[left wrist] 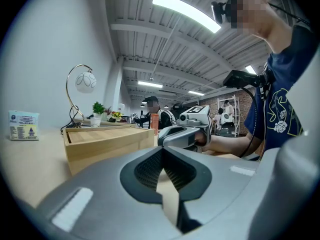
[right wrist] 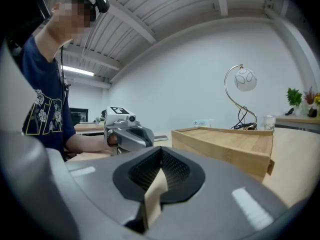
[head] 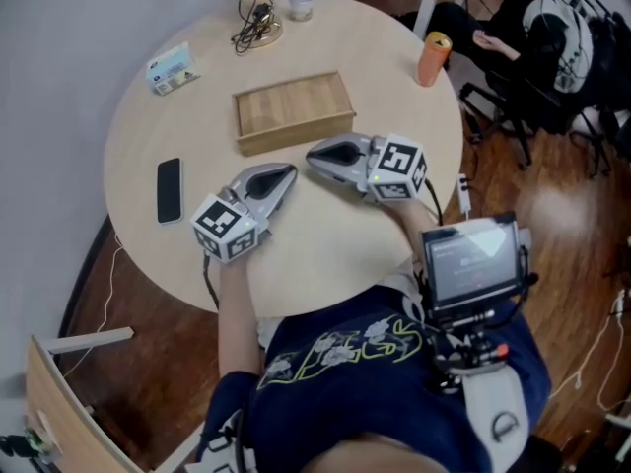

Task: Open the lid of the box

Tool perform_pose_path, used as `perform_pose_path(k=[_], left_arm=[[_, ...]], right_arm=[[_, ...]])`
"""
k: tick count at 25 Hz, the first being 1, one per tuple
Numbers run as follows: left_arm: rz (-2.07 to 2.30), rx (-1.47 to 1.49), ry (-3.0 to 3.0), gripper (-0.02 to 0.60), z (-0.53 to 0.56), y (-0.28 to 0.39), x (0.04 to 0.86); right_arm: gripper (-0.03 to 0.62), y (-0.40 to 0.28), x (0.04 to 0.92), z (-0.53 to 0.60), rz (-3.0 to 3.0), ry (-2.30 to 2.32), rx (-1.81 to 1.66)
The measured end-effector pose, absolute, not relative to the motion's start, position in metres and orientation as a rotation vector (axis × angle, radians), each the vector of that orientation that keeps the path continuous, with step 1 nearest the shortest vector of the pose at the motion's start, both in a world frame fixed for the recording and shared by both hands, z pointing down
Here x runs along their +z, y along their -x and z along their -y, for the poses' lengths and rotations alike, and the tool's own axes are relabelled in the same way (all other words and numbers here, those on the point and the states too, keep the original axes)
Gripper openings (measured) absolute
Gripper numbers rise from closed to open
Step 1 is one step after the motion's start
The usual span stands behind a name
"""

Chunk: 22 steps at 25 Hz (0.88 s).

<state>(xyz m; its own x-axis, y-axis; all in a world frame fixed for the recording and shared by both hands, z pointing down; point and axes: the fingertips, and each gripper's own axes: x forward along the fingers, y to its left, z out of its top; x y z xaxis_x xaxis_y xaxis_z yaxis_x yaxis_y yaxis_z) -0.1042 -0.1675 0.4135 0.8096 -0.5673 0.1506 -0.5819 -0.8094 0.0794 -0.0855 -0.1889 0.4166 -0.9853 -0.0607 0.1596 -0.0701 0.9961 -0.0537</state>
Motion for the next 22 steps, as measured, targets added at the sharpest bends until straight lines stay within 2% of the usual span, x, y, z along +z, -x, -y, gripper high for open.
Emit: perform_pose_path(k=[22], left_arm=[[0.958, 0.187, -2.855, 0.001, 0.1689, 0.1074, 0.4150]], right_arm=[[0.020, 0.0850, 0.4177, 0.1909, 2.979, -0.118, 0.093]])
